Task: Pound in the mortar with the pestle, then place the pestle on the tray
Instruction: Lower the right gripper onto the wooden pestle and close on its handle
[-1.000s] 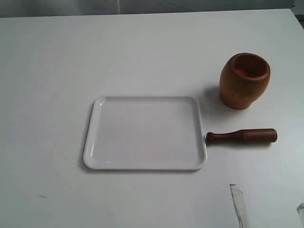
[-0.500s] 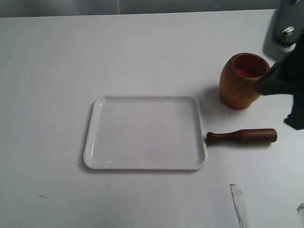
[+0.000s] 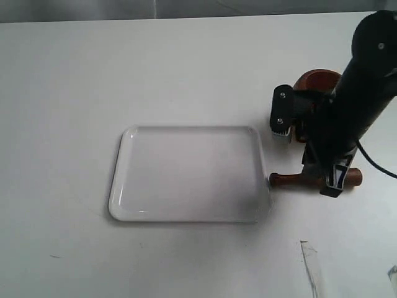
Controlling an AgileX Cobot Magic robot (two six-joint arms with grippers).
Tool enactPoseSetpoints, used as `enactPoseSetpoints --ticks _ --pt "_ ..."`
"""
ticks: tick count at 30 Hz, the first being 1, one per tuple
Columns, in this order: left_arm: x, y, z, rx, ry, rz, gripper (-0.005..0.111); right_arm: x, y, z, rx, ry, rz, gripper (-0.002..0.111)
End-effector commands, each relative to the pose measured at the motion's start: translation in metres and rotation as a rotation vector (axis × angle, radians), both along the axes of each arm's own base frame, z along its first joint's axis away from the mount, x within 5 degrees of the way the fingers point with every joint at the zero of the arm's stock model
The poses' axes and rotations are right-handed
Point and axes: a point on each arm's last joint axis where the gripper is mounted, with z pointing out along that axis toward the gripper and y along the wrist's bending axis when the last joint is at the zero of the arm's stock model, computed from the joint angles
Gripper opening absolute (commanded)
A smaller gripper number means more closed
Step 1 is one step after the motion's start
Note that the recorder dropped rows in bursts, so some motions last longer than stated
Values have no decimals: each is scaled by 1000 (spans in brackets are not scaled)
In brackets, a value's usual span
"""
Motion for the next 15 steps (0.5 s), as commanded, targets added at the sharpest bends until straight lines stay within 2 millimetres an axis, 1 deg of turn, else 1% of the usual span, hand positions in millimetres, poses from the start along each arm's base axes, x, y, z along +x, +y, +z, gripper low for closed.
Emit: enactPoseSetpoints --ticks 1,3,4,9,15 --pt "0 -1 0 -15 -4 -6 0 9 4 -14 -6 -30 18 53" --pt "0 -1 0 -15 -4 -6 0 11 6 -20 3 -33 9 58" --pt "0 -1 0 -15 -4 -6 0 11 7 -22 3 -35 11 59" --pt "0 -1 0 -15 -4 -6 0 11 11 -30 -5 -22 25 59" --pt "0 -1 0 -15 -4 -6 0 12 21 -30 43 -67 19 59"
